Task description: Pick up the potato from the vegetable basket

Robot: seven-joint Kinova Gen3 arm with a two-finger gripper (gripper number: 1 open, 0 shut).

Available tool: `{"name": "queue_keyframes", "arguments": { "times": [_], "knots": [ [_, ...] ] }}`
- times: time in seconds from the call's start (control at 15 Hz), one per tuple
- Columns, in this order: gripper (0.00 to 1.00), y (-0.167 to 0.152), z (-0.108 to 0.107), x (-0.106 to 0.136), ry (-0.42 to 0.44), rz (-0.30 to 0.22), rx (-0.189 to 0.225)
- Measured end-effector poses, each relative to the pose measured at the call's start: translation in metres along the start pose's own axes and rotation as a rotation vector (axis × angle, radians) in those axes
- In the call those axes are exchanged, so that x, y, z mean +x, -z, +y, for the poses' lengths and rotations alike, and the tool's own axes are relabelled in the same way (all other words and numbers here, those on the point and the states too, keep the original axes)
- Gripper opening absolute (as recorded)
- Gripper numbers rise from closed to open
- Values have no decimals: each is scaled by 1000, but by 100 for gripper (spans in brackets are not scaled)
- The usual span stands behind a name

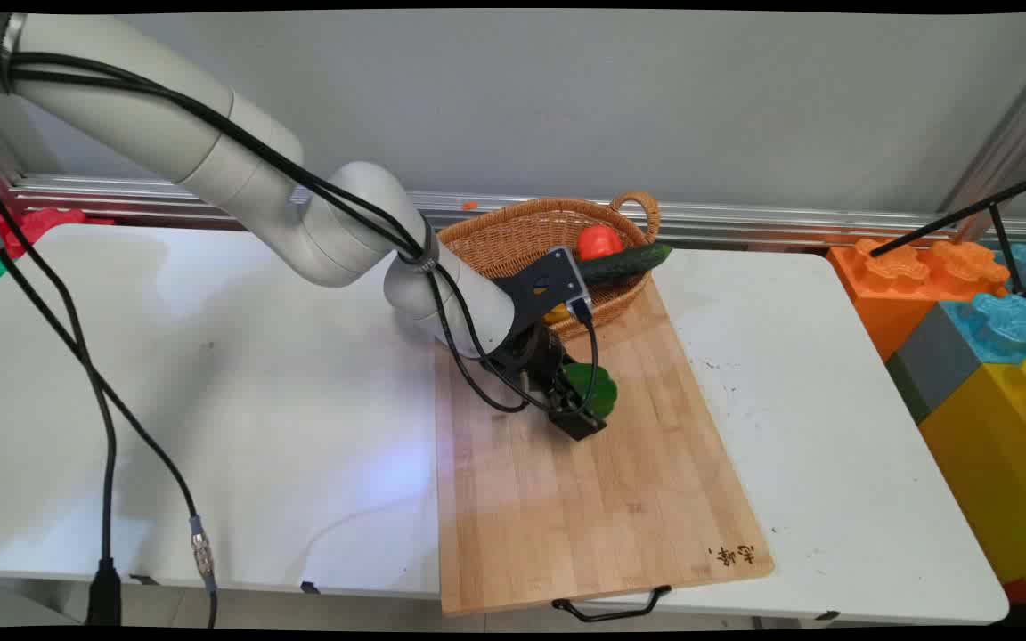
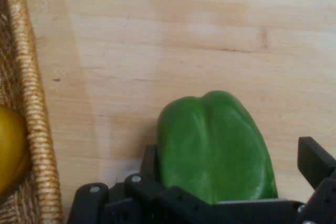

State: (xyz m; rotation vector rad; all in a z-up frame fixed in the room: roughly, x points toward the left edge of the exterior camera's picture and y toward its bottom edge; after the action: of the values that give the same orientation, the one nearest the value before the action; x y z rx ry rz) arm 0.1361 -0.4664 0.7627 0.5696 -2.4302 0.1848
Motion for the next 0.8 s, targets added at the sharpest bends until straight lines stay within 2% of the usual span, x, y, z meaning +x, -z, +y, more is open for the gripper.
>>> {"name": "queue_keyframes", "arguments": {
  "times": [0.47,0.8],
  "knots": [
    [100,28,14,10,-90,37,-2],
    [100,59,17,15,-98,36,0]
  ]
}}
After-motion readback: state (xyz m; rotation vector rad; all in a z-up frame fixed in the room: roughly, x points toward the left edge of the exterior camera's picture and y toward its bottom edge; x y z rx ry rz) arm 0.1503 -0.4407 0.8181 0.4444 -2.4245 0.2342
